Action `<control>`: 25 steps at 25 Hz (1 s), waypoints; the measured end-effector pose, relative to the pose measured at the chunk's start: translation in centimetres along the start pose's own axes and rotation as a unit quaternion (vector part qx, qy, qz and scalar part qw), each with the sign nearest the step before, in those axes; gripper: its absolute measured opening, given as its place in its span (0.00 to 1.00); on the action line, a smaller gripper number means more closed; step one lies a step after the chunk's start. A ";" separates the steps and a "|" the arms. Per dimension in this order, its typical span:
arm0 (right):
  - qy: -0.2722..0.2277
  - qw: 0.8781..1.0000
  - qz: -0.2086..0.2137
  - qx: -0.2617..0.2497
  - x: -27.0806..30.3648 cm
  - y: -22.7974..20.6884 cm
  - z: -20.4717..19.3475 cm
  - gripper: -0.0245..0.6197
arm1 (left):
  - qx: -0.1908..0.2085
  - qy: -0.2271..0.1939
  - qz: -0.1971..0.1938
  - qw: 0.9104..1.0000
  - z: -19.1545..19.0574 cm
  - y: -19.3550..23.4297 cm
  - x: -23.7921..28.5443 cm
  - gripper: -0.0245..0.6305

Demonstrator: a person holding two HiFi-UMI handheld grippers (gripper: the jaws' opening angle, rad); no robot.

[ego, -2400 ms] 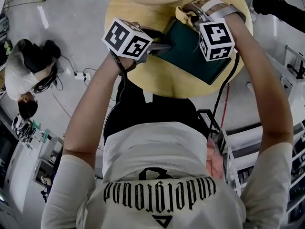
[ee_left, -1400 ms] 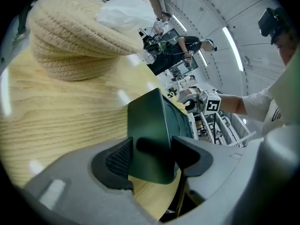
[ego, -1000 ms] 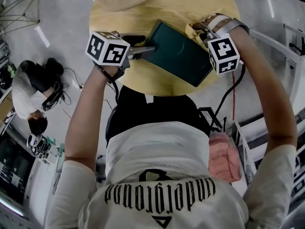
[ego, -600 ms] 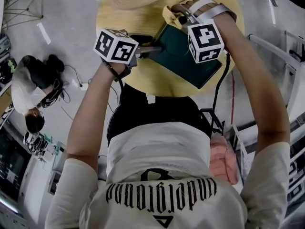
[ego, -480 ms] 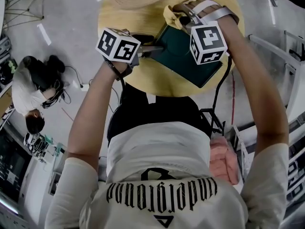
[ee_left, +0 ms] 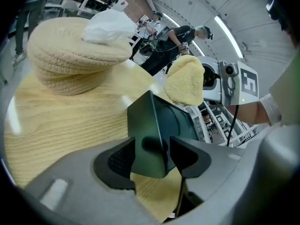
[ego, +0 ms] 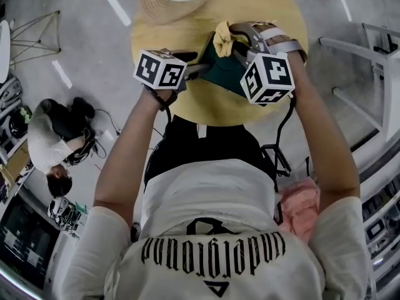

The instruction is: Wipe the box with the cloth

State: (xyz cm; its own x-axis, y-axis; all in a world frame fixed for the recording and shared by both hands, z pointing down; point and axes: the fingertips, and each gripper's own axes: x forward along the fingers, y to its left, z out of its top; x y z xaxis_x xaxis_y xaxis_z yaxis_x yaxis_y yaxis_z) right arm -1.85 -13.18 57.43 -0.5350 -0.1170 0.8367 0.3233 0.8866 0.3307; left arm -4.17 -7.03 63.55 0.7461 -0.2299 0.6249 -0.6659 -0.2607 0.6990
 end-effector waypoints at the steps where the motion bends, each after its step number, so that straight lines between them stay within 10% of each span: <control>1: 0.002 1.000 -0.007 0.024 -0.9 0.3 0.0 0.21 | 0.009 0.001 0.002 1.000 0.2 -0.5 -0.3 0.41; 13: -0.023 0.949 -0.112 0.295 -10.3 4.9 0.9 0.21 | 0.123 -0.021 -0.003 0.992 0.1 -7.3 -5.3 0.39; 25: -0.063 0.890 -0.218 0.397 -20.3 8.4 6.3 0.21 | 0.253 -0.126 -0.010 0.959 1.3 -16.9 -15.0 0.23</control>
State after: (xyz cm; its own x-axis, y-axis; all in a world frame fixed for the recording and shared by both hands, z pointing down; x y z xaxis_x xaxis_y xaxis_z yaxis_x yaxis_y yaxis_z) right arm 6.76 -0.50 40.49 -0.5743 -0.5196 0.6326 -0.5617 0.8123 0.1573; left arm -4.13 -0.34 41.88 0.7781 -0.4223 0.4649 -0.6123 -0.6751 0.4115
